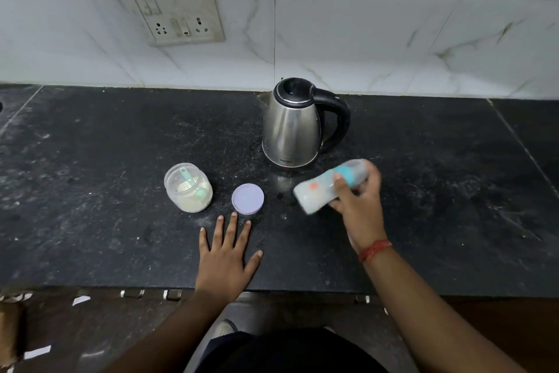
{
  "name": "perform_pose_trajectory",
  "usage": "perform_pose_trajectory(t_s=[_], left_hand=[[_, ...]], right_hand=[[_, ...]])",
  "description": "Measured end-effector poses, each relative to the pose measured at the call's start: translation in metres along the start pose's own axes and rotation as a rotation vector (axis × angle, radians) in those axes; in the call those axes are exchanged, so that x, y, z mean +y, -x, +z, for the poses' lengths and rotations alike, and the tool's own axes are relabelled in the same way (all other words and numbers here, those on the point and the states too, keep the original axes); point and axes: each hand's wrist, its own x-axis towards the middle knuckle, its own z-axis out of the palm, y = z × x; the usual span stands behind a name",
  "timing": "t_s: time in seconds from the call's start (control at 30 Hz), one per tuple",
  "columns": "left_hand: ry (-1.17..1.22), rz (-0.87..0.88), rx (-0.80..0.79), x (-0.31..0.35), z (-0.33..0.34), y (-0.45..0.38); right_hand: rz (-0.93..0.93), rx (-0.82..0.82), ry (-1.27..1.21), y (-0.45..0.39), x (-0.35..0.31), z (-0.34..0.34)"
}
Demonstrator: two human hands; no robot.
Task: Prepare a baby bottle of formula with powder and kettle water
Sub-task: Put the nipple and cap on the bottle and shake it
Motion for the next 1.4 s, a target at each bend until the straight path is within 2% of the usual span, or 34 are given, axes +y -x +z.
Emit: perform_pose_trajectory(t_s=[0.03,0.1,0.13,0.17,0.23,0.27,0.3,0.37,0.4,0.5,0.53,0.9,1.23,1.4], left_hand=[[-0.001,0.001,0.005,0.0,0.001,0.0],[-0.004,0.005,0.01,-0.002,0.002,0.002],[-0.002,0.005,0.009,-0.003,0.002,0.001],[0.0,0.003,0.008,-0.003,0.001,0.0],[-0.002,0.002,0.007,-0.001,0.001,0.0],[-0.003,0.002,0.009,0.0,0.001,0.0],[-0.007,0.003,0.012,0.0,0.002,0.001],[-0.01,0.0,0.007,-0.003,0.003,0.002],[-0.012,-0.004,0.004,-0.003,0.002,0.002],[-0.009,-0.004,0.005,-0.001,0.002,0.001],[-0.006,-0.002,0.009,-0.001,0.002,0.001],[-0.007,0.004,0.006,-0.002,0.003,0.0],[-0.013,0.001,-0.003,-0.002,0.002,0.0],[-0.015,-0.001,-0.005,-0.002,0.001,0.001]], right_hand=[[0.009,0.004,-0.017,0.0,-0.004,-0.001],[0.009,-0.205,0.143,0.003,-0.002,-0.002],[0.009,-0.251,0.191,0.004,-0.002,-0.003],[0.007,-0.202,0.158,0.003,-0.001,-0.003],[0.001,0.012,-0.043,0.003,-0.001,-0.004],[0.007,0.03,-0.063,0.003,-0.001,-0.004],[0.003,-0.055,0.003,0.006,-0.001,-0.001],[-0.003,-0.324,0.226,0.013,0.008,0.004],[0.01,-0.325,0.219,0.015,0.009,0.005],[0.062,-0.085,-0.041,0.01,0.0,0.001],[0.062,-0.055,-0.073,0.007,-0.002,-0.001],[0.037,-0.108,-0.081,0.006,-0.014,-0.002],[0.0,-0.071,0.018,-0.008,-0.01,0.001],[-0.13,-0.109,0.335,-0.024,-0.003,0.009]])
